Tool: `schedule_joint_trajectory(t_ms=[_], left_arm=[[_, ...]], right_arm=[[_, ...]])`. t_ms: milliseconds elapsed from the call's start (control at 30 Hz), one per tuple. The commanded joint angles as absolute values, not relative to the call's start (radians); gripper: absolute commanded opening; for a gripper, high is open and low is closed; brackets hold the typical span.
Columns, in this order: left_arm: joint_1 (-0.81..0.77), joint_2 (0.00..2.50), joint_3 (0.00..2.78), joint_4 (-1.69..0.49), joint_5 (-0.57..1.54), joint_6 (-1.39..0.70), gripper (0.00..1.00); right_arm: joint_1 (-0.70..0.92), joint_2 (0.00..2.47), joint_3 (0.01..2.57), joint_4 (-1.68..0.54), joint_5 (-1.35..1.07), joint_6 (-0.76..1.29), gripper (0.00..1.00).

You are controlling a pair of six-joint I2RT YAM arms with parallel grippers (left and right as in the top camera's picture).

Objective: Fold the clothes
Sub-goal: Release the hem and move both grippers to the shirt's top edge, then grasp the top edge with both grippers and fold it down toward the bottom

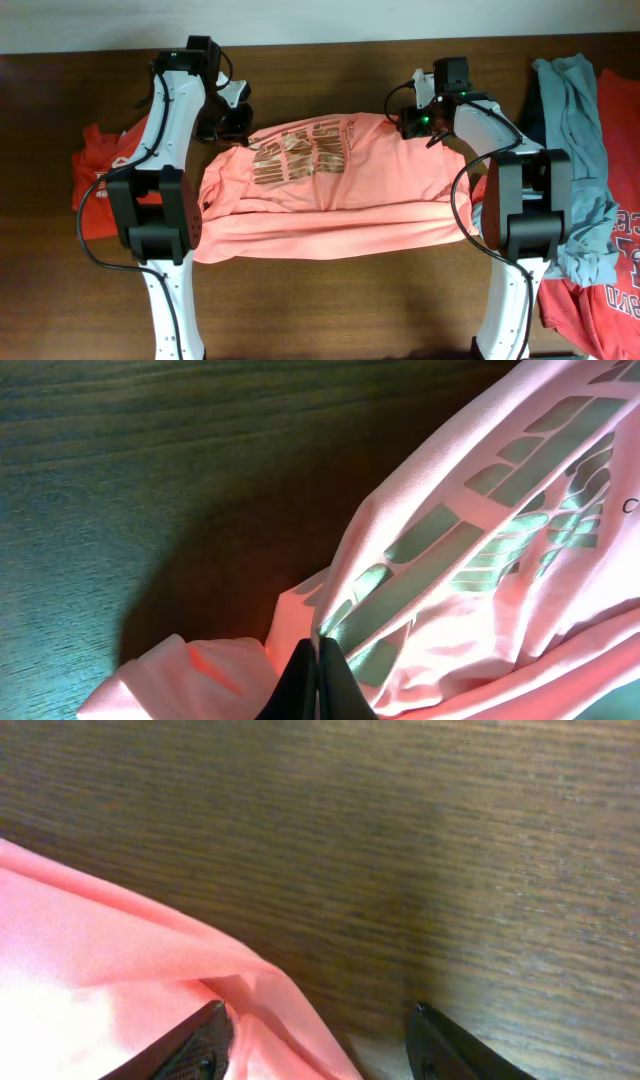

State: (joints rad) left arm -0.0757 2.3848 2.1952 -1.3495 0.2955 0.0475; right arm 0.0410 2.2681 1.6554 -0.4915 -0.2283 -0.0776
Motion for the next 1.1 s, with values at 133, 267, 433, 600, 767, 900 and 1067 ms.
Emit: schedule_joint_trajectory(t_ms=[133, 267, 433, 600, 767, 900, 1067], left_arm=[[-0.078, 2.355, 2.207, -1.345, 0.288, 0.038, 0.0], [-0.083, 2.355, 2.207, -1.344, 0.288, 0.038, 0.01], [-0.083, 2.355, 2.207, -1.345, 0.288, 0.038, 0.01], [-0.083, 2.355, 2.207, -1.344, 0.288, 0.038, 0.01], [-0.083, 2.355, 2.207, -1.344, 0.288, 0.038, 0.0], [-0.083, 2.355, 2.207, -1.348, 0.287, 0.038, 0.0], [-0.083, 2.355, 2.207, -1.381, 0.207, 0.038, 0.01]], right_arm=[[0.057, 2.313, 1.655, -0.467, -0.255, -0.051, 0.54], [0.08, 2.313, 1.655, -0.464, -0.236, -0.075, 0.51], [0.105, 2.314, 1.655, -0.467, -0.138, -0.074, 0.35], [0.104, 2.314, 1.655, -0.469, -0.118, -0.069, 0.04], [0.104, 2.313, 1.655, -0.481, -0.055, -0.039, 0.04], [0.103, 2.275, 1.664, -0.525, 0.023, -0.04, 0.04], [0.102, 2.182, 1.757, -0.659, 0.104, -0.04, 0.04]])
